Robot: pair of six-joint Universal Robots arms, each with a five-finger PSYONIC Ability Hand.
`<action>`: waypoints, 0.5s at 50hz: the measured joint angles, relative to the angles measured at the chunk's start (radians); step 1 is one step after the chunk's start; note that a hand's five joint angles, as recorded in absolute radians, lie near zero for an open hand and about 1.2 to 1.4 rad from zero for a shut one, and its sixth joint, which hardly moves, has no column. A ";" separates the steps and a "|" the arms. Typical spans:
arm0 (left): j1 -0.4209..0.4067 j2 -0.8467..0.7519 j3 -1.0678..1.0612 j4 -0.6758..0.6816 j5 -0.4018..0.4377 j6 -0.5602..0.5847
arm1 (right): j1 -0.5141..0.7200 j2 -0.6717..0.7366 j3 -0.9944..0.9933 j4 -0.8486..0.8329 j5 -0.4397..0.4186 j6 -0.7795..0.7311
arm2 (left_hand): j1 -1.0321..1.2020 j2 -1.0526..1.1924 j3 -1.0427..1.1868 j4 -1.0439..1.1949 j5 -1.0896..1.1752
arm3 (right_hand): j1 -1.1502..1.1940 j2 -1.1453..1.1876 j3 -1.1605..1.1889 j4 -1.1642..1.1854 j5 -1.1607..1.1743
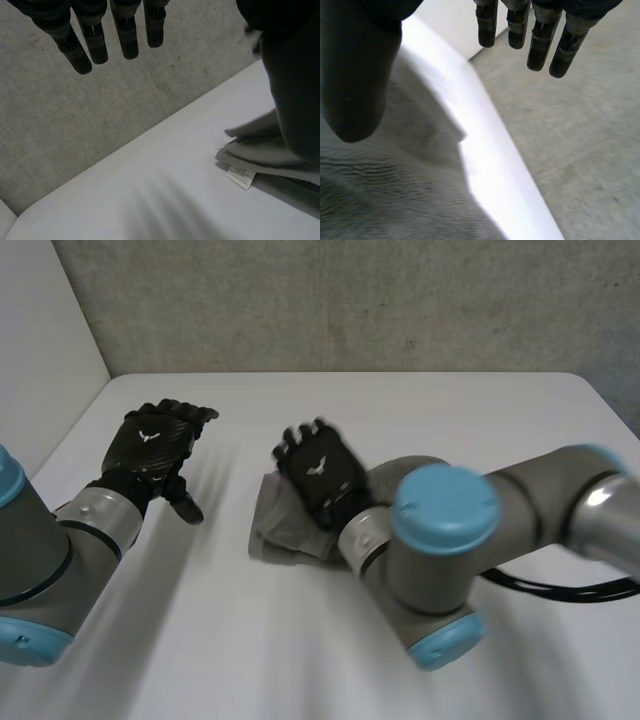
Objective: Fold the towel.
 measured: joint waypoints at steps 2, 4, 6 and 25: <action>-0.005 -0.006 0.005 0.000 -0.003 0.000 | -0.027 -0.056 0.029 0.001 -0.002 0.045 | 0.000 0.000 0.000 0.000 0.000 | 0.000 0.000 0.000 0.000 0.000; -0.012 -0.012 0.012 0.000 -0.006 0.000 | -0.071 -0.123 0.065 0.003 -0.005 0.099 | 0.000 0.000 0.000 0.000 0.000 | -0.001 0.000 0.000 0.000 0.000; -0.020 -0.017 0.020 0.000 -0.008 0.000 | -0.129 -0.196 0.111 0.010 -0.010 0.158 | 0.000 0.000 0.000 0.000 0.000 | -0.004 0.000 0.000 0.000 0.000; -0.155 -0.122 0.098 0.000 -0.052 0.006 | -0.440 -0.306 0.470 0.136 -0.108 0.222 | 0.000 0.000 0.000 0.000 0.003 | 0.232 0.213 0.218 0.213 0.248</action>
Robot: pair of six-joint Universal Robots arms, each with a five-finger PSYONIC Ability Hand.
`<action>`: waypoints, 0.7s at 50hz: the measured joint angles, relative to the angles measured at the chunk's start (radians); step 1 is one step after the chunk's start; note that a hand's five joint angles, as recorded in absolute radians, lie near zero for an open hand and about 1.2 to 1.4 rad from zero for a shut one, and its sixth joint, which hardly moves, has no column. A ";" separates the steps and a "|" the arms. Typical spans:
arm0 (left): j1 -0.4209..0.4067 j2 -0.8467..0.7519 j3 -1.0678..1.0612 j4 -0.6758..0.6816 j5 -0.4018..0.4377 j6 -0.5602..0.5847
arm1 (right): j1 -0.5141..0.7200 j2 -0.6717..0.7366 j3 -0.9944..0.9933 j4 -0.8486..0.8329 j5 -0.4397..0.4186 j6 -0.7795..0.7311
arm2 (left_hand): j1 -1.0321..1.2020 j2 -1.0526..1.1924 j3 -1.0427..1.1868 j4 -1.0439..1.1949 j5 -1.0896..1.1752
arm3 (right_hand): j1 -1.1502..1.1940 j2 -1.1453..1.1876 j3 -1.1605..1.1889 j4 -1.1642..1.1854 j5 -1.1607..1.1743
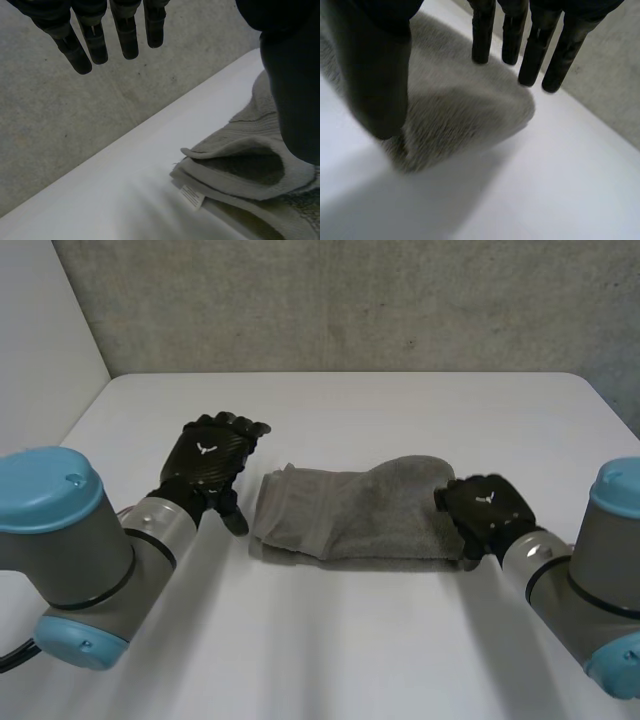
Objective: Fold the towel.
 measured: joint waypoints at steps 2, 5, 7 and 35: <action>-0.012 -0.009 0.003 0.000 -0.011 0.000 | -0.007 0.018 0.017 -0.017 -0.011 0.002 | 0.000 0.000 0.000 0.000 0.000 | 0.071 0.077 0.074 0.067 0.067; -0.020 -0.015 0.005 0.000 -0.020 0.000 | -0.009 0.043 0.024 -0.031 -0.018 0.005 | 0.000 0.000 0.000 0.000 0.000 | 0.100 0.098 0.098 0.092 0.091; -0.024 -0.017 0.005 0.000 -0.024 0.000 | -0.007 0.061 0.023 -0.038 -0.019 0.007 | 0.000 0.000 0.000 0.000 0.000 | 0.105 0.098 0.099 0.094 0.095; -0.023 0.011 -0.005 -0.003 -0.031 -0.004 | 0.007 0.080 -0.057 -0.094 0.156 -0.133 | 0.000 0.000 0.000 0.000 -0.001 | 0.853 0.842 0.872 0.874 0.853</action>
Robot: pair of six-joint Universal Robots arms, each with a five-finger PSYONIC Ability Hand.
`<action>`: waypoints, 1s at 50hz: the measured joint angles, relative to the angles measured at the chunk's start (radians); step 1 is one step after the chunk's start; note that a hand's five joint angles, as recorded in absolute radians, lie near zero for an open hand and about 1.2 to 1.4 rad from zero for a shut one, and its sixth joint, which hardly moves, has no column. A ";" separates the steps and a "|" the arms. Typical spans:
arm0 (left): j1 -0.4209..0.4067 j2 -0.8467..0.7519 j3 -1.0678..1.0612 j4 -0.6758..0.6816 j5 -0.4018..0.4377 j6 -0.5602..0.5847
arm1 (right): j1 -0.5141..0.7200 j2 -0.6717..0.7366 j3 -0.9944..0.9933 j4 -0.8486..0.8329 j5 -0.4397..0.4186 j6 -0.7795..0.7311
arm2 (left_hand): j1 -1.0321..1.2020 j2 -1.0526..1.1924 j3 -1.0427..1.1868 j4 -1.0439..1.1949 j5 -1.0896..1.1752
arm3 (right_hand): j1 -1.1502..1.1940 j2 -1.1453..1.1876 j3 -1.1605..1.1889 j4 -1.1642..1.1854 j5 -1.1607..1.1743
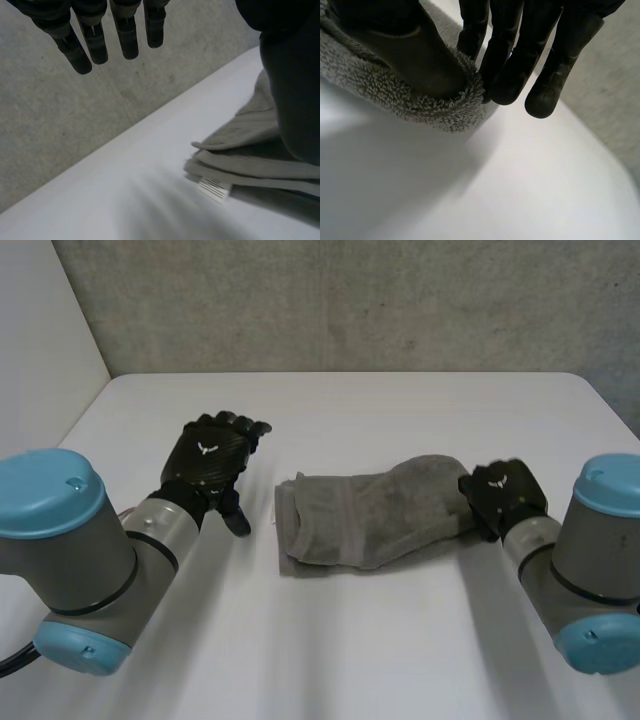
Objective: Fold the towel.
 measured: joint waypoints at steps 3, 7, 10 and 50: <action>0.003 0.022 0.005 -0.002 -0.001 -0.001 | 0.036 -0.009 -0.046 -0.004 0.013 -0.083 | 0.000 0.000 0.000 0.000 0.000 | 0.003 0.000 0.000 0.000 0.000; 0.010 0.052 0.014 -0.002 -0.006 -0.003 | 0.130 -0.009 -0.121 -0.007 0.015 -0.140 | 0.000 0.000 0.000 0.000 -0.002 | 0.005 0.000 0.000 0.000 0.000; 0.014 0.070 0.021 -0.001 -0.019 -0.005 | 0.222 0.007 -0.183 -0.008 0.010 -0.157 | 0.000 0.000 0.000 0.000 -0.002 | 0.005 0.000 0.000 0.000 0.003; -0.079 -0.054 0.151 -0.009 -0.132 -0.215 | 0.242 -0.160 -0.139 0.051 -0.190 0.368 | 0.000 0.000 0.000 0.000 0.001 | -1.088 -1.049 -1.087 -1.081 -1.094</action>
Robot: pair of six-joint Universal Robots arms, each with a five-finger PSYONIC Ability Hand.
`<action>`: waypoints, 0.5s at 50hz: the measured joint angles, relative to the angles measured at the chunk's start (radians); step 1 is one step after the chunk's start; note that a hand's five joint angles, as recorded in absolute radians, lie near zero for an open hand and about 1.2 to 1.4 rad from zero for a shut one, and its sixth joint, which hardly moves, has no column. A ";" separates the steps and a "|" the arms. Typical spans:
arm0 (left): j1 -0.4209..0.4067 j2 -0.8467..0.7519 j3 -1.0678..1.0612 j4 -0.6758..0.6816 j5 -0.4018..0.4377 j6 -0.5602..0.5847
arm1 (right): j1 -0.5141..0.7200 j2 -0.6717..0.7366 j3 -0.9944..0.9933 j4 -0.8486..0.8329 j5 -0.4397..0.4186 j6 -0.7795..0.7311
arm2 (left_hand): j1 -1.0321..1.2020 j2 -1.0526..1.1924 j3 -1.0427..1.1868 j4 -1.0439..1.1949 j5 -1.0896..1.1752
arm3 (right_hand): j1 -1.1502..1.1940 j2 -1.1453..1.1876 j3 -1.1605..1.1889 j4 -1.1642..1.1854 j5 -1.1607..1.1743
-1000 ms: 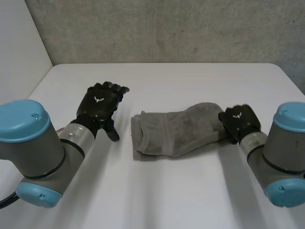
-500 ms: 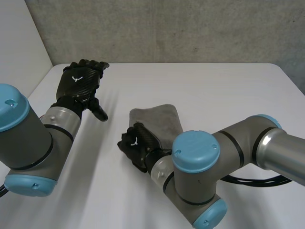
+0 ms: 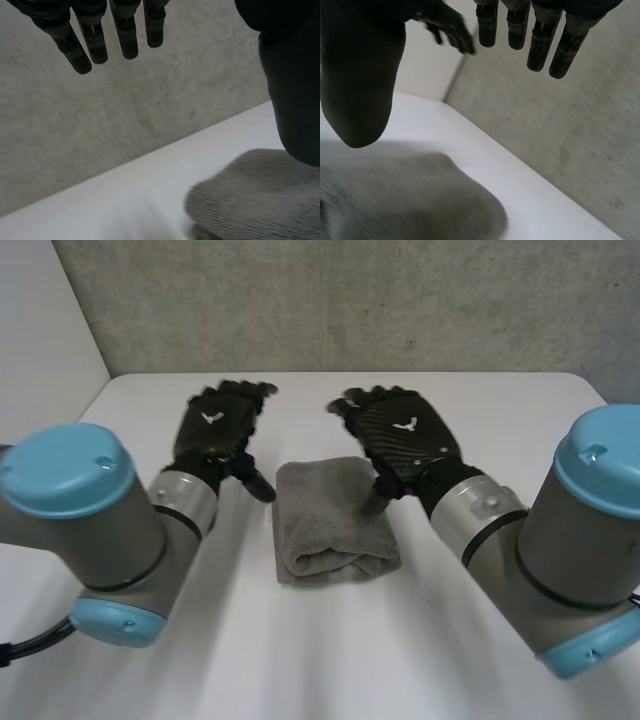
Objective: Fold the towel.
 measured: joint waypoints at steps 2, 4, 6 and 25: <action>-0.018 -0.029 0.018 -0.007 0.000 -0.015 | -0.021 0.023 -0.009 0.005 0.015 -0.001 | 0.000 0.000 0.000 0.000 0.000 | 0.000 0.000 0.000 0.000 0.000; -0.038 -0.063 0.034 -0.018 0.000 -0.025 | -0.038 0.058 -0.022 0.010 0.027 -0.003 | 0.000 0.000 0.000 0.000 0.000 | 0.000 0.000 0.000 0.000 0.000; -0.059 -0.105 0.053 -0.032 0.000 -0.033 | -0.053 0.108 -0.043 0.014 0.035 -0.006 | 0.000 0.000 0.000 0.000 0.000 | 0.000 0.000 0.000 0.000 0.000; -0.098 -0.309 0.102 -0.089 -0.079 -0.020 | -0.051 0.388 -0.162 0.087 0.000 -0.009 | 0.000 0.000 0.000 0.000 0.001 | -0.004 0.000 0.000 0.000 0.000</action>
